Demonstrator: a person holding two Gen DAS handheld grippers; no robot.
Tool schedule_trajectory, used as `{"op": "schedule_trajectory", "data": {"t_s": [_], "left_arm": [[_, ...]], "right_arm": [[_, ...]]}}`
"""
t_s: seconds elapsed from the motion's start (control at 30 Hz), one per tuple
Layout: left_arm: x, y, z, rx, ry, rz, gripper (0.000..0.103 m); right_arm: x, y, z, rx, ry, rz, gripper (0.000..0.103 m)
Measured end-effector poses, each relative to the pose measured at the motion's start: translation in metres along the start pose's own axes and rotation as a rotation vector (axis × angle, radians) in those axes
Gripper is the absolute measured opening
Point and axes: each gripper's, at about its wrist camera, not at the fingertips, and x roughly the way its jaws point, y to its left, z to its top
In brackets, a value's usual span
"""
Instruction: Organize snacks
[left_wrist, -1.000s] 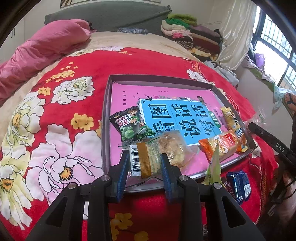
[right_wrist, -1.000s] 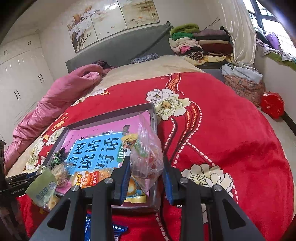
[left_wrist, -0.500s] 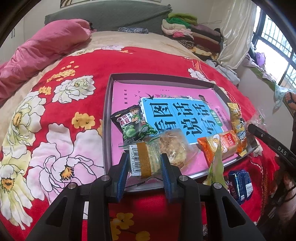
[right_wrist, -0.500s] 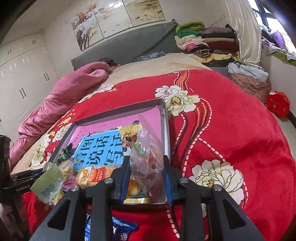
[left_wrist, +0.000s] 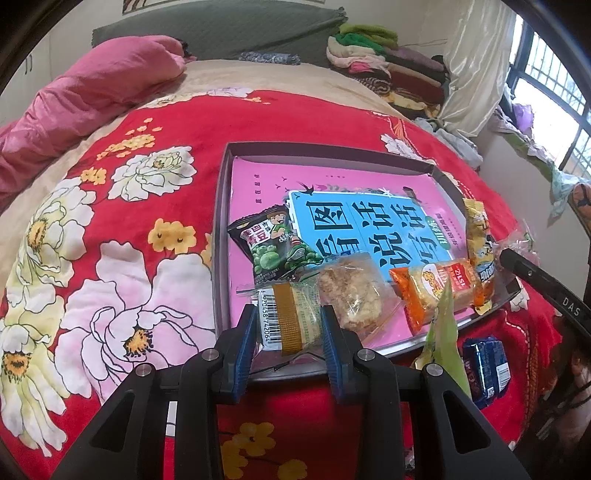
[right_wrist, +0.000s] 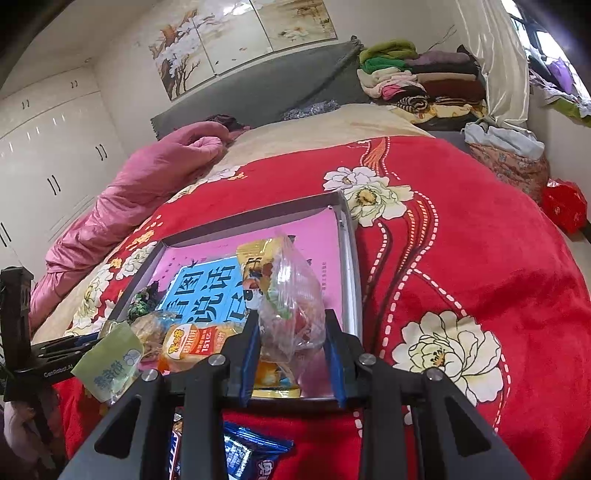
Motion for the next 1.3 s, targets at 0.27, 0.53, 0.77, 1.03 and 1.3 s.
{"op": "schedule_trajectory", "data": {"t_s": [0.27, 0.53, 0.77, 1.03, 1.3], "left_arm": [[0.001, -0.002, -0.001, 0.009, 0.011, -0.016, 0.035], [0.003, -0.003, -0.002, 0.013, 0.018, -0.016, 0.035], [0.002, -0.003, -0.002, 0.012, 0.018, -0.021, 0.035], [0.001, -0.002, -0.002, 0.007, 0.018, -0.019, 0.035], [0.0, -0.002, -0.002, 0.003, 0.016, -0.016, 0.035]], "right_arm": [[0.002, -0.005, 0.0, 0.015, 0.011, -0.028, 0.034], [0.004, -0.005, -0.001, 0.002, 0.022, -0.06, 0.034], [0.007, -0.004, -0.002, 0.007, 0.039, -0.037, 0.034], [0.006, -0.004, -0.003, 0.053, 0.042, 0.067, 0.035], [0.006, -0.011, -0.003, 0.088, 0.045, 0.063, 0.035]]}}
